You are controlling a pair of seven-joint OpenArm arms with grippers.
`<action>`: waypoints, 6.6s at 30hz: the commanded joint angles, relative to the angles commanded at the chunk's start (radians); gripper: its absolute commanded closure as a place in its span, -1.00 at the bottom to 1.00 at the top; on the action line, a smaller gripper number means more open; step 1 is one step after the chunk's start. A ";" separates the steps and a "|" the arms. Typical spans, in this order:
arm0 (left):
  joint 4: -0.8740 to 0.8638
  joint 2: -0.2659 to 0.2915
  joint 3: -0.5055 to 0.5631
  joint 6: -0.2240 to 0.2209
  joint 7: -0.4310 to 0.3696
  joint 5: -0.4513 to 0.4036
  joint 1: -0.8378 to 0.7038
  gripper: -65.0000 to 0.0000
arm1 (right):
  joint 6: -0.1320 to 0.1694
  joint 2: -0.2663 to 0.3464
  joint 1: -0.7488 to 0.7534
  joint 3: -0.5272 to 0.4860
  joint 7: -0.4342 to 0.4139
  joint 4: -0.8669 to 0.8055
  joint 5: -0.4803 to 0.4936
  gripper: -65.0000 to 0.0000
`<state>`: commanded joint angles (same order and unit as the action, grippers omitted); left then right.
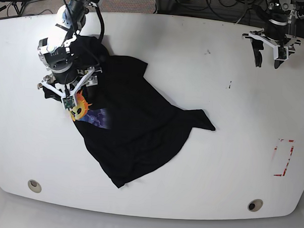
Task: Fold the T-shirt properly
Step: 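Grasp the black T-shirt near the collar with the right gripper, then drag the gripped shirt edge across the shirt with the right gripper, then lift the shirt high with the right gripper, shaking it out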
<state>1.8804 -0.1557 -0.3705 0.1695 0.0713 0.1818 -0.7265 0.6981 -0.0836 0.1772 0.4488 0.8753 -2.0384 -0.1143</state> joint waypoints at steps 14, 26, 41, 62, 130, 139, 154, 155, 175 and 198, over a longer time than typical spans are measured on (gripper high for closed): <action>-0.003 -0.002 0.002 0.000 0.000 0.000 0.021 -0.08 | 0.000 -0.031 0.169 0.000 -0.005 -0.002 0.002 -0.52; -0.005 -0.003 0.002 0.002 0.000 -0.002 0.043 -0.08 | 0.000 0.025 0.238 0.000 -0.005 0.000 0.002 -0.52; -0.008 -0.005 0.003 0.002 0.000 -0.002 0.044 -0.08 | 0.000 0.021 0.232 -0.005 -0.005 0.000 0.115 -0.52; -0.008 -0.006 0.002 0.002 0.000 -0.002 0.044 -0.08 | 0.000 0.028 0.132 -0.361 -0.038 0.025 0.196 -0.52; -0.009 -0.002 0.002 0.002 0.000 -0.002 0.044 -0.08 | -0.194 0.077 0.012 -0.459 -0.569 0.479 -0.051 0.74; -0.009 -0.002 0.003 0.002 0.000 -0.002 0.057 -0.08 | -0.194 0.075 0.061 -0.459 -0.569 0.381 -0.051 1.00; -0.011 -0.003 0.020 0.002 0.000 -0.003 0.077 -0.08 | -0.194 0.041 0.127 -0.459 -0.459 0.038 -0.049 1.00; -0.011 -0.006 0.029 0.002 0.000 -0.003 0.077 -0.08 | -0.194 0.041 0.117 -0.459 -0.459 0.028 -0.049 1.00; -0.011 -0.008 0.063 0.002 0.000 -0.003 0.078 -0.08 | -0.194 0.041 -0.178 -0.459 -0.256 0.020 -0.051 1.00; -0.041 -0.005 0.063 0.002 0.000 -0.003 0.078 -0.08 | -0.191 0.043 -0.299 -0.480 -0.256 0.189 -0.048 1.00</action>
<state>1.8389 -0.1603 -0.3076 0.1711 0.0713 0.1788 -0.6483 0.5071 -0.0407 -0.1220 -0.0315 0.6191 -1.8497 -0.1619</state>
